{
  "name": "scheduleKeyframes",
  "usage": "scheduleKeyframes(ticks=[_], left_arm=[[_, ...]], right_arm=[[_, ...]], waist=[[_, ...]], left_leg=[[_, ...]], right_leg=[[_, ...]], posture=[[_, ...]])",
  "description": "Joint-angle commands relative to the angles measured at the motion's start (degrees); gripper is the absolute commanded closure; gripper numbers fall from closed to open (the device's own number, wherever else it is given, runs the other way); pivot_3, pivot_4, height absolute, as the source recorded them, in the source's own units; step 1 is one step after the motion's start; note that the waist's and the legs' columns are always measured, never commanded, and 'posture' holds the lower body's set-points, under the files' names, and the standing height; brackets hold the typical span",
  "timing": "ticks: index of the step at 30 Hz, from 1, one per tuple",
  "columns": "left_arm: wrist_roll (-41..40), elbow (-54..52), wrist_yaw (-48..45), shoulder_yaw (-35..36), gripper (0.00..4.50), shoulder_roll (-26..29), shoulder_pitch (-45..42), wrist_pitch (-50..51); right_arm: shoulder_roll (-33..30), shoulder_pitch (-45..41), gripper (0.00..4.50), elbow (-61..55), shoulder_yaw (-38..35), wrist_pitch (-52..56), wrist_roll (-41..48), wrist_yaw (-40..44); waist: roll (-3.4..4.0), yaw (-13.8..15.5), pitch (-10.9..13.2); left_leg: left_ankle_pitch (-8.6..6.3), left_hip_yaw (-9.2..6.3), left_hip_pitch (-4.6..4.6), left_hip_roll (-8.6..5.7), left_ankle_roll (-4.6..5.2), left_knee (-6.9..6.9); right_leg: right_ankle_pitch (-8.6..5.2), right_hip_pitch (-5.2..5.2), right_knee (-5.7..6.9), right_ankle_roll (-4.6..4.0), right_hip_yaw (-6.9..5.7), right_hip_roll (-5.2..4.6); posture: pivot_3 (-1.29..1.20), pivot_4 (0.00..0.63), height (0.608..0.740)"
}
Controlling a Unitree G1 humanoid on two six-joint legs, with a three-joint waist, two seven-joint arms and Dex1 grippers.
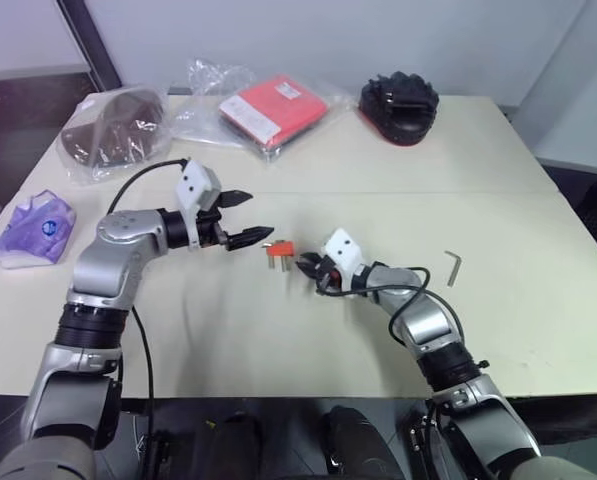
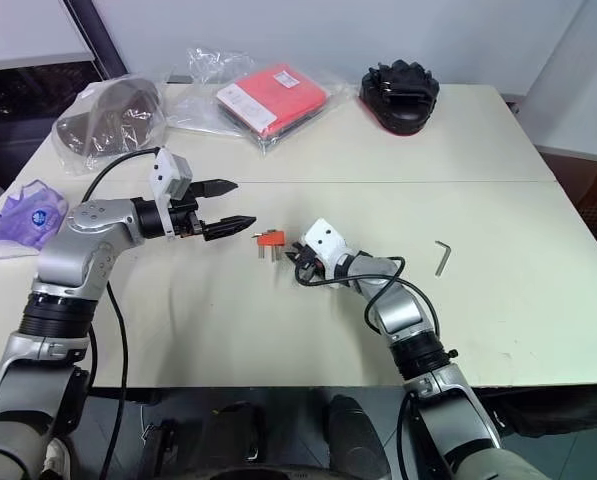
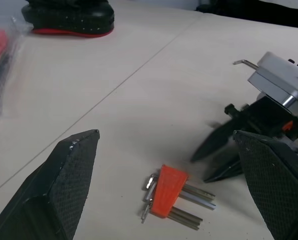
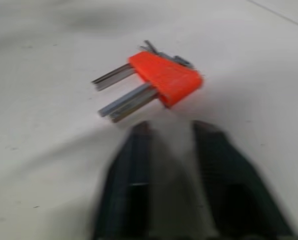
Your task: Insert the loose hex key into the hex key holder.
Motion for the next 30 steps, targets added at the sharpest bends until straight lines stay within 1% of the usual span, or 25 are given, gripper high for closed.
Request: scheduleKeyframes(ticks=[1,6,13,30], left_arm=[[-0.19,-2.89,0.27,0.70,0.00,0.46,0.28,0.06],[-0.44,-4.25,0.67,1.04,0.00,0.77,1.17,0.74],[-0.70,-5.27,1.22,1.29,0.00,0.90,1.43,1.56],[-1.38,-7.04,1.46,2.32,0.00,1.94,2.51,3.11]], right_arm=[[0.94,0.55,1.18,1.02,1.27,0.07,-0.29,-0.13],[2.06,-1.50,1.18,4.93,0.37,-0.95,0.05,-0.25],[3.48,-6.15,1.18,14.80,-0.19,-5.53,-0.76,-0.37],[8.11,-10.45,1.18,19.60,1.54,-6.96,-0.93,3.09]], waist=[[0.00,-0.05,0.00],[0.00,-0.29,0.00],[0.00,-1.19,0.00],[0.00,-1.49,0.00]], left_leg=[[0.00,0.00,0.00,0.00,0.00,0.00],[0.00,-0.01,0.03,0.02,0.00,-0.01],[0.00,-0.01,0.20,0.01,0.00,-0.01],[0.00,-0.07,0.30,0.02,0.00,-0.04]], right_leg=[[0.00,0.00,0.00,0.00,0.00,0.00],[0.00,0.00,0.02,0.00,0.02,0.01],[0.00,0.14,0.07,-0.01,0.02,0.02],[0.00,0.03,0.34,-0.01,0.14,0.01]], posture=[[0.00,0.150,0.740],[0.00,0.150,0.740],[0.00,0.150,0.740],[0.00,0.150,0.740]])
